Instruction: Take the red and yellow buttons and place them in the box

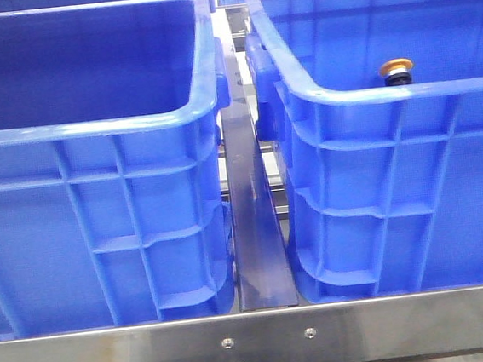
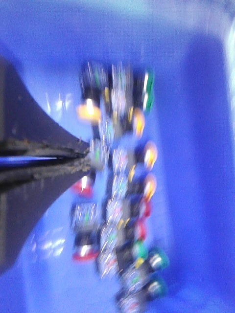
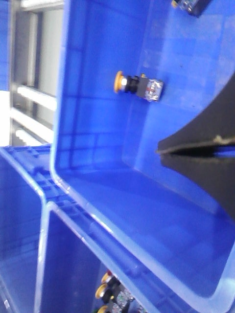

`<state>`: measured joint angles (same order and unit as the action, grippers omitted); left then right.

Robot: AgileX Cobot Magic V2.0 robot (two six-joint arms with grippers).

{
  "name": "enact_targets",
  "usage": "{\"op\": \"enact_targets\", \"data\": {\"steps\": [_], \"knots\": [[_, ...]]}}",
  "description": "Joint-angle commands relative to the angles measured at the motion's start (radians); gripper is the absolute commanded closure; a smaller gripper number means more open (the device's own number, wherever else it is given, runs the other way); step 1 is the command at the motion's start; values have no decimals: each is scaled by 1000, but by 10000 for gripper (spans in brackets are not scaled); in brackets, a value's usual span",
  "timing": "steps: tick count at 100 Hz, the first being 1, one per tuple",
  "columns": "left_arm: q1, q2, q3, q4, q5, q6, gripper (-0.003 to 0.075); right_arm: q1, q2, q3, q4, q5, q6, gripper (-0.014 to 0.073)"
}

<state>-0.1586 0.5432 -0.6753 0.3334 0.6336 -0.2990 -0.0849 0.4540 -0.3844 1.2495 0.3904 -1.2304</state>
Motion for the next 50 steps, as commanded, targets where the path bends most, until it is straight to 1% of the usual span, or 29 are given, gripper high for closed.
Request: {"op": "enact_targets", "data": {"steps": [1,11,29,41,50], "knots": [[2,-108,30,110,-63,-82,741,6,-61,-6,40,-74,-12,652],[2,-229,84,107,-71,-82,741,6,-139,16,40,-93,-12,652],[2,-412,160,100,-78,-82,741,5,-274,82,40,-56,-12,652],[2,-482,195,104,-80,-82,741,5,-336,118,40,-39,-12,652],[2,-501,212,104,-78,-82,741,5,-366,133,41,-36,-12,652]]}}
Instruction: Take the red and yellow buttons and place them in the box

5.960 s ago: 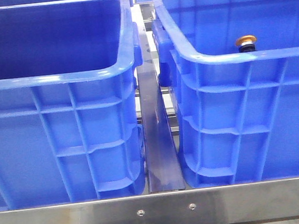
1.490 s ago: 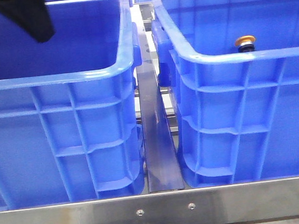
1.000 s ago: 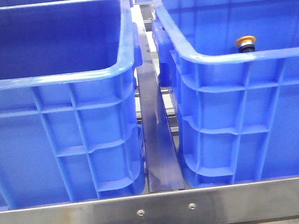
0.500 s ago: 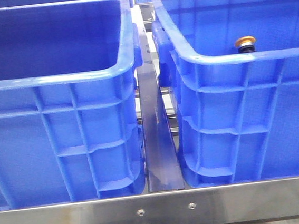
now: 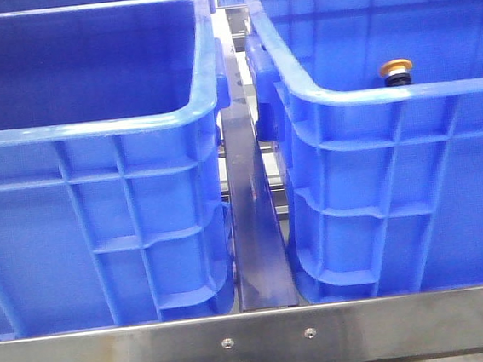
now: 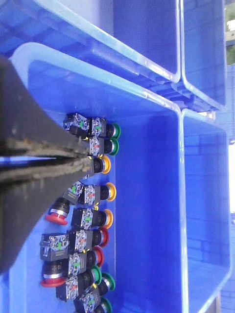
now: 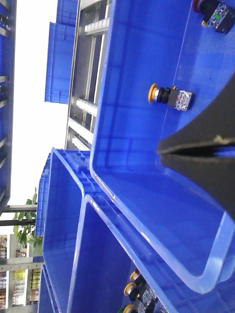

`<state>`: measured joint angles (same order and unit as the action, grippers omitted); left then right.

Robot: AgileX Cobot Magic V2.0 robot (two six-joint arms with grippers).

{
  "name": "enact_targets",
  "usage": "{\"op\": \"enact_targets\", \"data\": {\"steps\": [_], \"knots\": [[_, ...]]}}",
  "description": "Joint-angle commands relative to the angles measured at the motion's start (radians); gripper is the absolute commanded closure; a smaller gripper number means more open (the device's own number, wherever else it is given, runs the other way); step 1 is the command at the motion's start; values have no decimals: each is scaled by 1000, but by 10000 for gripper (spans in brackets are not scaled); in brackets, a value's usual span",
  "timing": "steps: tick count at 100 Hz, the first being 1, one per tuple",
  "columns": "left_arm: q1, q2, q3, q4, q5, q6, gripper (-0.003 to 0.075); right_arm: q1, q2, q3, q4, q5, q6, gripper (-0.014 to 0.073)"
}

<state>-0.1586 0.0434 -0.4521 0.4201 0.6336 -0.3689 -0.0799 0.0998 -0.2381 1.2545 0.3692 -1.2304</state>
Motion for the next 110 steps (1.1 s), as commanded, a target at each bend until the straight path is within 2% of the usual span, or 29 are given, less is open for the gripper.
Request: {"op": "enact_targets", "data": {"steps": [1,100,110], "knots": [[2,0,-11,18,-78,-12,741,0,-13,-13,36,-14,-12,652],[2,0,-7,31,-62,-12,741,0,-19,-13,36,-13,-12,652],[4,0,10,34,-119,-12,741,0,-19,-13,36,-13,-12,652]]}}
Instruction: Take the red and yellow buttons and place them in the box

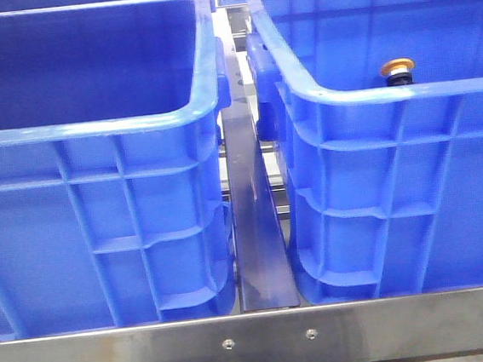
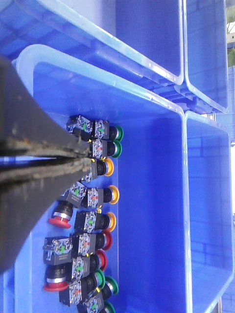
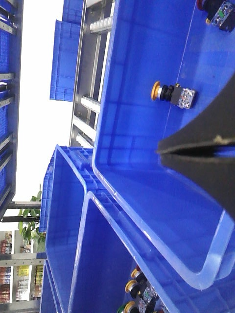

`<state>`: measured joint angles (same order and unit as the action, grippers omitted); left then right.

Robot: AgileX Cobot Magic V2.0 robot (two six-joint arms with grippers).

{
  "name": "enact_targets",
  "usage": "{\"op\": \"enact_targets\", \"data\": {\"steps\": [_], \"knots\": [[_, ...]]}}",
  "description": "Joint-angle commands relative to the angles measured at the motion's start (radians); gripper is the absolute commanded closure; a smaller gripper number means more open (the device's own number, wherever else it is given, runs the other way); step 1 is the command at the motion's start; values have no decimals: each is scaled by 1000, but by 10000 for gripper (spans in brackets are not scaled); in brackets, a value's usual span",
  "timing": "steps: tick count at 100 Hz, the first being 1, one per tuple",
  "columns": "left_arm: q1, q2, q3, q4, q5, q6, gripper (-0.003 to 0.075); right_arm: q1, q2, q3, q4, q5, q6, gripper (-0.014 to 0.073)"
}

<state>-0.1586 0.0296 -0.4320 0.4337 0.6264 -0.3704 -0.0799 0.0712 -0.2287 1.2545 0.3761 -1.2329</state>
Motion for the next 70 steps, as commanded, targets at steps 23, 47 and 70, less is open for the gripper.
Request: {"op": "enact_targets", "data": {"steps": [23,47,70], "knots": [[134,10,128,-151,-345,84,741,0,10,-23,36,-21,-9,652],[227,-16,358,-360,-593,275,741,0,10,-23,36,-21,-9,652],[220,-65,451,-367,-549,293,741,0,10,-23,36,-21,-9,652]]}}
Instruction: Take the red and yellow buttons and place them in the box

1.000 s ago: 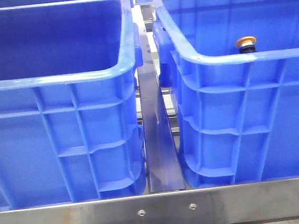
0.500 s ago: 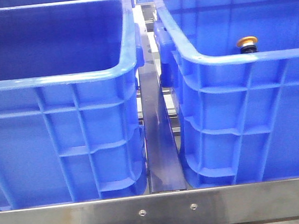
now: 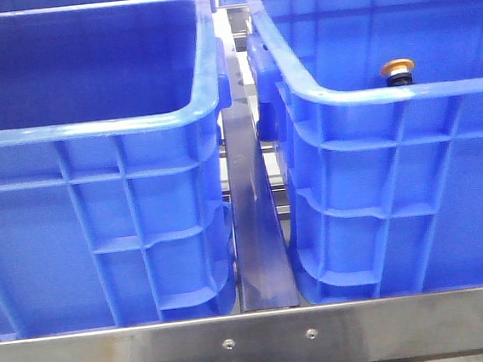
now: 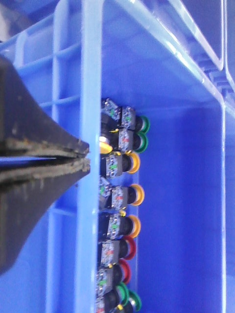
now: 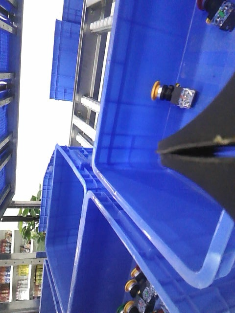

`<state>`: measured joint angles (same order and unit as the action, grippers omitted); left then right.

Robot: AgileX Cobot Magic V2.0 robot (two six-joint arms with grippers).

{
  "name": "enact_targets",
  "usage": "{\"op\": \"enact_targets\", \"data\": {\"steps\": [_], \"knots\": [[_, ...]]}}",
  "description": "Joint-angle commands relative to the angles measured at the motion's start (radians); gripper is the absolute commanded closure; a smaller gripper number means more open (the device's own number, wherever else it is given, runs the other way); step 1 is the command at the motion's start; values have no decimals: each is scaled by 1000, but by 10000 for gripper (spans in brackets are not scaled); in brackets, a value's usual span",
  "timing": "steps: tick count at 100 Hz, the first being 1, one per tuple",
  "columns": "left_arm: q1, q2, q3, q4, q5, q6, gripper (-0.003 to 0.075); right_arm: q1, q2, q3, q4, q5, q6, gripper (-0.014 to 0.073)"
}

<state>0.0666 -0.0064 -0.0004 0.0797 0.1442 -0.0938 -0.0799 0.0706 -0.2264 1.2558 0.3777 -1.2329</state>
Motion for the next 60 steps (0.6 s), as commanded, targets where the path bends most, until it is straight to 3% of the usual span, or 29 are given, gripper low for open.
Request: {"op": "enact_targets", "data": {"steps": [1,24,60], "knots": [[-5,-29,20,-13,-69,19,741,0,11,-25,35,-22,-9,652],[-5,-29,20,-58,-67,101,741,0,11,-25,35,-22,-9,652],[-5,-29,20,-58,-74,101,741,0,11,-25,35,-22,-9,652]]}}
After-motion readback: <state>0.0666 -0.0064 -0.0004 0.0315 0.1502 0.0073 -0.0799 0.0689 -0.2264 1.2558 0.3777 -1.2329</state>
